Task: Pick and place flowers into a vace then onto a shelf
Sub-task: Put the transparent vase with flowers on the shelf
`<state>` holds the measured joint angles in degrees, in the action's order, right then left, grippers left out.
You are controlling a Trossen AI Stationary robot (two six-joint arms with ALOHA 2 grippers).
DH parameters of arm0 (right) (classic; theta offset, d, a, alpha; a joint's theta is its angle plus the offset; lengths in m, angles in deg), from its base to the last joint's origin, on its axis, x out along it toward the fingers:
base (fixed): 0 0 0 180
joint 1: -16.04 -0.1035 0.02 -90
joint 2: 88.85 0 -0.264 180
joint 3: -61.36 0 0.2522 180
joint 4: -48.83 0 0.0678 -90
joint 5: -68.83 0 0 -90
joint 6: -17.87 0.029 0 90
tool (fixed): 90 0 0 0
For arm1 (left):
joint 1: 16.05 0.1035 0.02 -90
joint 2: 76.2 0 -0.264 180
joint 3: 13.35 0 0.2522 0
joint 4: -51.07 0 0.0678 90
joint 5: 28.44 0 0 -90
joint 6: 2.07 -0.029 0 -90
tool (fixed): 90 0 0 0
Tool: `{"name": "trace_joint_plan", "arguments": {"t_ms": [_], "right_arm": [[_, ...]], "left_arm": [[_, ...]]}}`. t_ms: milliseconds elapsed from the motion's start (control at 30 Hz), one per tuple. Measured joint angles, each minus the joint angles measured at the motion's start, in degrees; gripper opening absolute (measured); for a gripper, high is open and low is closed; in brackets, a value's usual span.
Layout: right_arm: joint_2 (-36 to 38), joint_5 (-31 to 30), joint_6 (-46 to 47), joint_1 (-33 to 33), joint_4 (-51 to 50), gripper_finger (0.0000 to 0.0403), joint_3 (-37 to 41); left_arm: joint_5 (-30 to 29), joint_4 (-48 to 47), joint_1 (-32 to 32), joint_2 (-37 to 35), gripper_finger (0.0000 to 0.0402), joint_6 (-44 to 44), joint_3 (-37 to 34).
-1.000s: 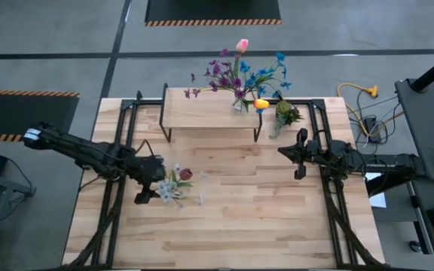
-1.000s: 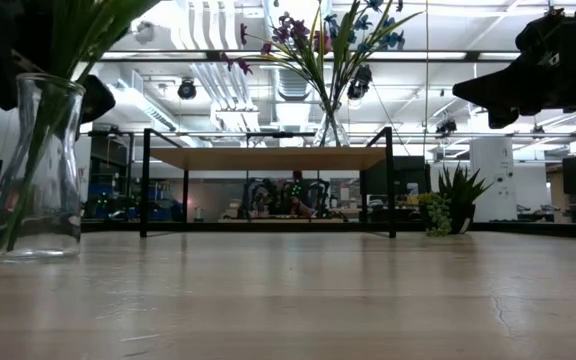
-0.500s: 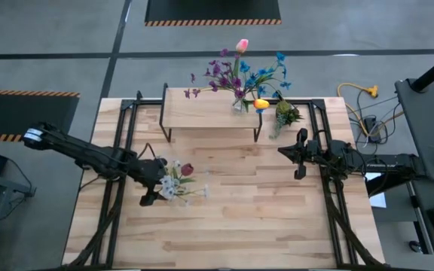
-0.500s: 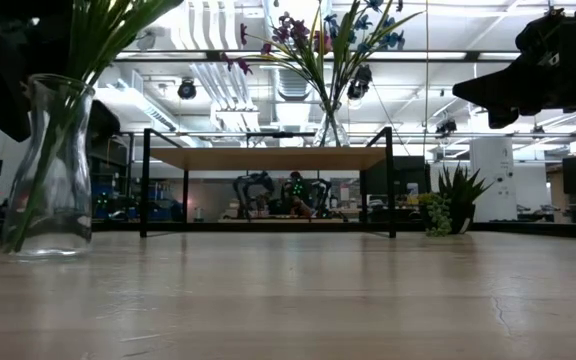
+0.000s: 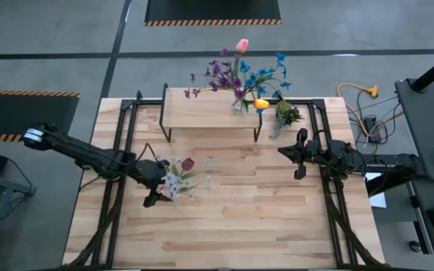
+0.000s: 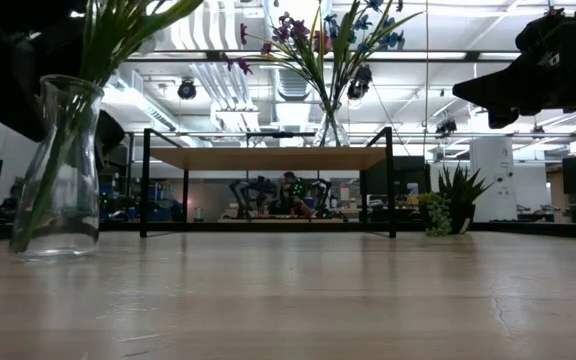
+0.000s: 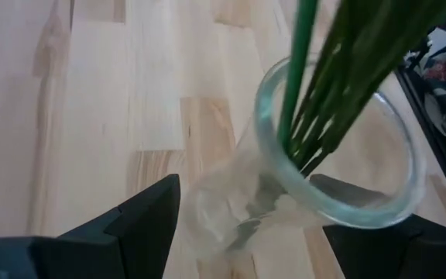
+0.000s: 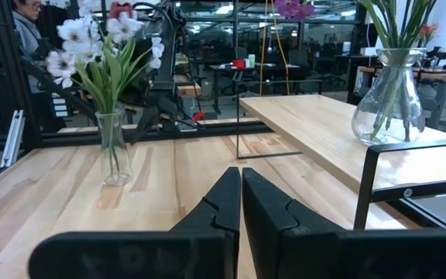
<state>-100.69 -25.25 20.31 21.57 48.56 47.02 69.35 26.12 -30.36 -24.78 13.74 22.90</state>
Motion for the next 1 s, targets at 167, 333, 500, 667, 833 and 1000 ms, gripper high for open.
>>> {"name": "trace_joint_plan", "arguments": {"t_ms": [167,333,500,667,833,1000], "right_arm": [[0.0,0.0,0.0,0.0,0.0,0.0009,0.0],[0.0,0.0,0.0,0.0,0.0,0.0009,0.0],[0.0,0.0,0.0,0.0,0.0,0.0009,0.0],[0.0,0.0,0.0,0.0,0.0,0.0009,0.0],[0.0,0.0,0.0,0.0,0.0,0.0009,0.0],[0.0,0.0,0.0,0.0,0.0,0.0009,0.0]], "left_arm": [[-0.4,3.9,0.0,0.0,0.0276,7.5,-2.2],[-0.6,4.2,0.1,0.0,0.0276,9.8,-3.4],[-0.5,6.2,0.1,0.0,0.0276,6.6,-3.2],[-0.4,10.9,-0.1,0.0,0.0276,-1.5,-3.1],[-0.4,11.4,-0.2,0.0,0.0276,-3.8,-3.1],[-0.3,11.2,-0.2,0.0,0.0276,-3.6,-3.6]]}}
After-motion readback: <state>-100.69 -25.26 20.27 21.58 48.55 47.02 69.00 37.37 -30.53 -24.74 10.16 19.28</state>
